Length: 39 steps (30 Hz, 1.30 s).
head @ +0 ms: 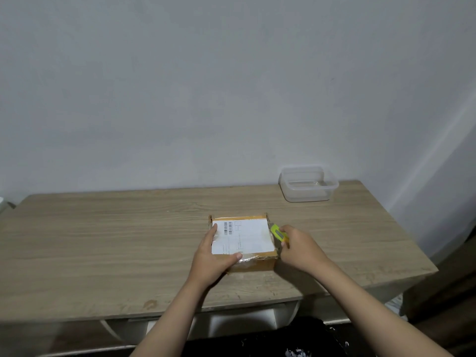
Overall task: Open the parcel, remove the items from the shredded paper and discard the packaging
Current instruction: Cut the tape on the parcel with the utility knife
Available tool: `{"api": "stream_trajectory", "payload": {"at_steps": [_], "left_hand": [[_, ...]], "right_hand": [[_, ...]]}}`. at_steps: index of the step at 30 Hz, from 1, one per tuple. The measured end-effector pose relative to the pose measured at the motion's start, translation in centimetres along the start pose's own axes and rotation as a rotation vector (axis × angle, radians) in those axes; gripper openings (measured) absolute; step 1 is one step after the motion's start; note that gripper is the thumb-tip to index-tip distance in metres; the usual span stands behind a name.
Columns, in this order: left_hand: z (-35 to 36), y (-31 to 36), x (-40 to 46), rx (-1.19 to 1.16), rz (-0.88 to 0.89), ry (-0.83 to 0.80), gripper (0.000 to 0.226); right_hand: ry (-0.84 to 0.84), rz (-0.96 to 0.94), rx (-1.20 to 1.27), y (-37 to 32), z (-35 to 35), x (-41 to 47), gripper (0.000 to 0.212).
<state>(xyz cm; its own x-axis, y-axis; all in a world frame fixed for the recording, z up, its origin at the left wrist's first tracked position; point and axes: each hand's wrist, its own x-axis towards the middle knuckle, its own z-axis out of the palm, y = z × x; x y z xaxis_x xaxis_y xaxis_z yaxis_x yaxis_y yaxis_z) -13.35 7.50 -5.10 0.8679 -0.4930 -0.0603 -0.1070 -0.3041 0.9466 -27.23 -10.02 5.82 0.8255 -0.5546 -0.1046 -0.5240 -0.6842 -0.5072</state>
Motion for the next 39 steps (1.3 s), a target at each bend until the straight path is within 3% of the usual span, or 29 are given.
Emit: {"api": "stream_trajectory", "payload": {"at_steps": [13, 25, 39], "left_hand": [[0.3, 0.5, -0.3, -0.009, 0.005, 0.041, 0.111], [0.4, 0.7, -0.5, -0.005, -0.001, 0.046, 0.113], [0.5, 1.2, -0.6, 0.024, 0.018, 0.074, 0.105]], "right_hand": [[-0.134, 0.032, -0.076, -1.8, -2.6, -0.3, 0.032], [0.02, 0.024, -0.042, -2.3, 1.2, -1.1, 0.029], [-0.191, 0.045, -0.071, -1.7, -2.1, -1.5, 0.034]]}}
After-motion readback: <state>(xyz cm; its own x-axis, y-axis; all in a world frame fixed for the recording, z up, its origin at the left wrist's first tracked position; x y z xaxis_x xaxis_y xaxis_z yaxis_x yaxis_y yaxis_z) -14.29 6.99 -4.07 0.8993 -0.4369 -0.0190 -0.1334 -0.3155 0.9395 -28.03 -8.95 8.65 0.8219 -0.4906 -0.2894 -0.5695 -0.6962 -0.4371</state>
